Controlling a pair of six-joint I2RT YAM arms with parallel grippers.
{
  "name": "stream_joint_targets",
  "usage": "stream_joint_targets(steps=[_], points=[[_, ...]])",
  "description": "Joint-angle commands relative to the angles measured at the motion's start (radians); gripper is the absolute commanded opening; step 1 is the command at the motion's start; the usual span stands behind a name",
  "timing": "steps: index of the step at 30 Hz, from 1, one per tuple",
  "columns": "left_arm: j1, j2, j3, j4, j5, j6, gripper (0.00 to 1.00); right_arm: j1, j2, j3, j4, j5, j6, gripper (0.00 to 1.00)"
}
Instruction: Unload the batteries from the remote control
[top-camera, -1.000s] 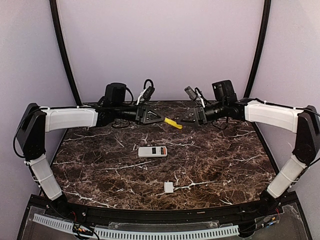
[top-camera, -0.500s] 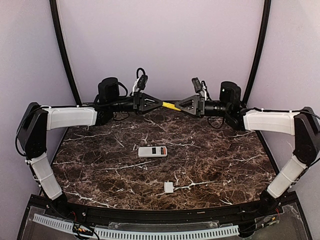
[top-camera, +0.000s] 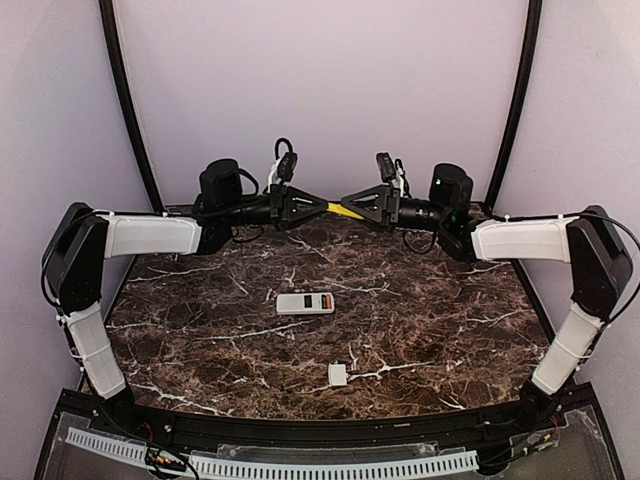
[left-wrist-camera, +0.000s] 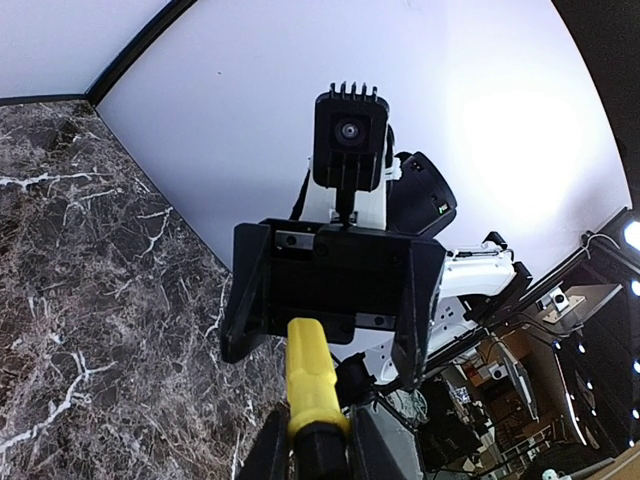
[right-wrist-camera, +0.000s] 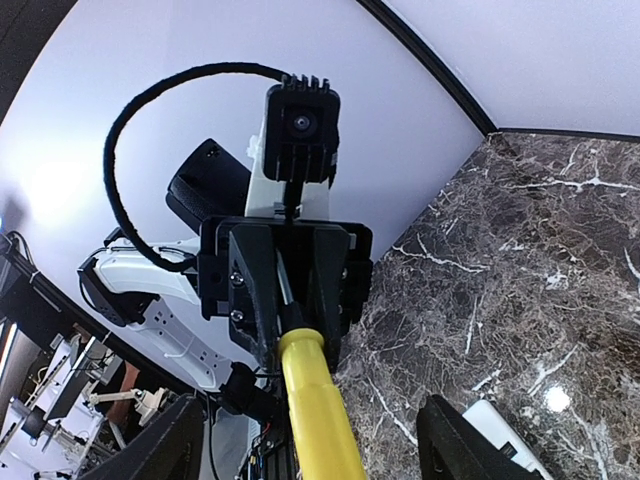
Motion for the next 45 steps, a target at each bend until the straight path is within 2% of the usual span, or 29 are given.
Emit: stream_joint_targets(steps=[1,8,14,16,22,28,35,45], points=[[0.004,0.017,0.027,0.061,0.010,-0.032,0.00,0.012,0.013,0.044,0.048,-0.008,0.017,0.68],[0.004,0.029,0.039,0.071,0.011,-0.044,0.00,0.019,0.020,0.070,-0.001,-0.015,-0.010,0.53],[0.004,0.030,0.037,0.109,0.016,-0.070,0.00,0.029,0.020,0.078,-0.045,-0.003,-0.037,0.55],[0.004,0.031,0.036,0.109,0.015,-0.070,0.00,0.030,0.018,0.078,-0.045,-0.008,-0.039,0.53],[0.004,0.034,0.036,0.114,0.017,-0.073,0.00,0.035,0.013,0.080,-0.057,-0.013,-0.054,0.38],[0.004,0.037,0.036,0.109,0.018,-0.068,0.00,0.036,0.010,0.078,-0.059,-0.016,-0.058,0.27],[0.004,0.039,0.036,0.106,0.019,-0.066,0.00,0.037,0.006,0.078,-0.057,-0.027,-0.066,0.21],[0.004,0.043,0.036,0.094,0.019,-0.062,0.00,0.038,0.000,0.074,-0.036,-0.045,-0.067,0.21]])
